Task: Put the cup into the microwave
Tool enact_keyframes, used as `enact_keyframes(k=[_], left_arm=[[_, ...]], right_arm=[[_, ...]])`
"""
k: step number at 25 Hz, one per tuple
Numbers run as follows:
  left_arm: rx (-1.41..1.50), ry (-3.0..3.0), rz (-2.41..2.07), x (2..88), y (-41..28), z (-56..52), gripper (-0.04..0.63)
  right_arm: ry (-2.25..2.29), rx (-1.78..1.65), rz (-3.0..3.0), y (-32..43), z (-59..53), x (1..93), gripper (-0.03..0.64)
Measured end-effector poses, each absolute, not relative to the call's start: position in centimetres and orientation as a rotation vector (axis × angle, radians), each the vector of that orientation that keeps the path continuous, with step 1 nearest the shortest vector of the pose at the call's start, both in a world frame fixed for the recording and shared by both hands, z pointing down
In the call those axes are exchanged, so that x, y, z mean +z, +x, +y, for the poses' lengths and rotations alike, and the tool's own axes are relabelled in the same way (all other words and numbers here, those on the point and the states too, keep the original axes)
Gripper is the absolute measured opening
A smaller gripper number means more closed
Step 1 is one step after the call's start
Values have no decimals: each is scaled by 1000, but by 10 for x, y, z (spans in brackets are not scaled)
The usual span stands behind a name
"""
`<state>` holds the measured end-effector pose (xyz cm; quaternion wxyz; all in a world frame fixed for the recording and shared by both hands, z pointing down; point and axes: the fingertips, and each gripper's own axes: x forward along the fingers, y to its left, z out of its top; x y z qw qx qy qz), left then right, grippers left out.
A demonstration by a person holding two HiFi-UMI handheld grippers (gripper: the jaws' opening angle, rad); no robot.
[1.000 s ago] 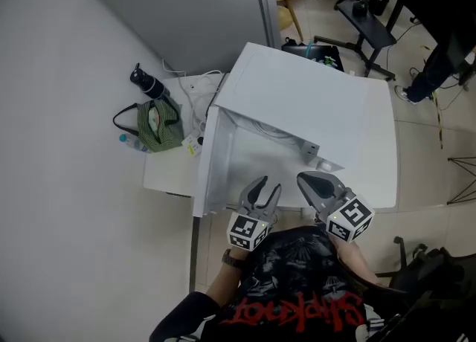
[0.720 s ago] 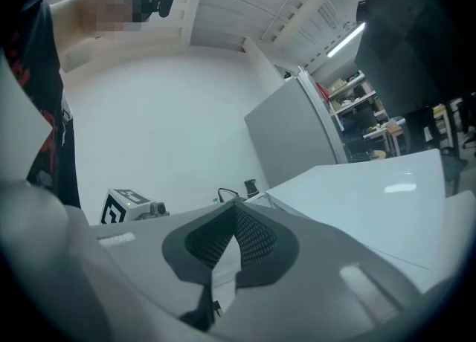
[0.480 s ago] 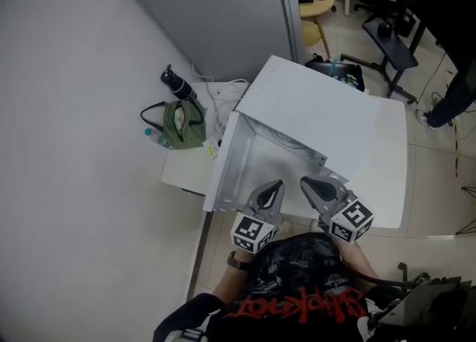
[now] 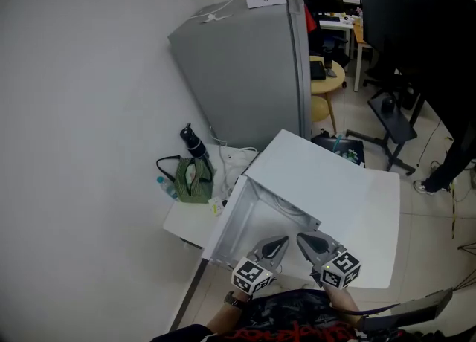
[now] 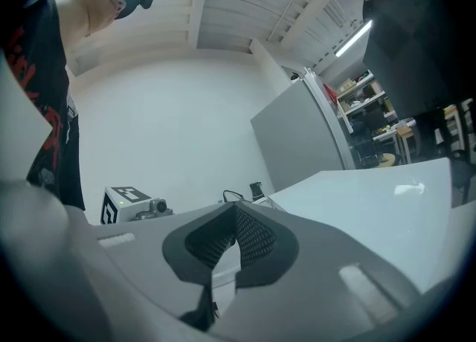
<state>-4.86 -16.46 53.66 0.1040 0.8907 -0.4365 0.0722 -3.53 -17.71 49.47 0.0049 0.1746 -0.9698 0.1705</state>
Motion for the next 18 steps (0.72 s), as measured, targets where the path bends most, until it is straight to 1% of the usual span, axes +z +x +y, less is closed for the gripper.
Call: enact_keyframes(k=[10, 18], left_arm=[[186, 2599, -1267, 541, -65, -160, 0], [137, 2626, -1251, 535, -61, -171, 0]], right_arm=[[587, 555, -3023, -33, -174, 498, 0], [593, 500, -3019, -34, -183, 486, 0]])
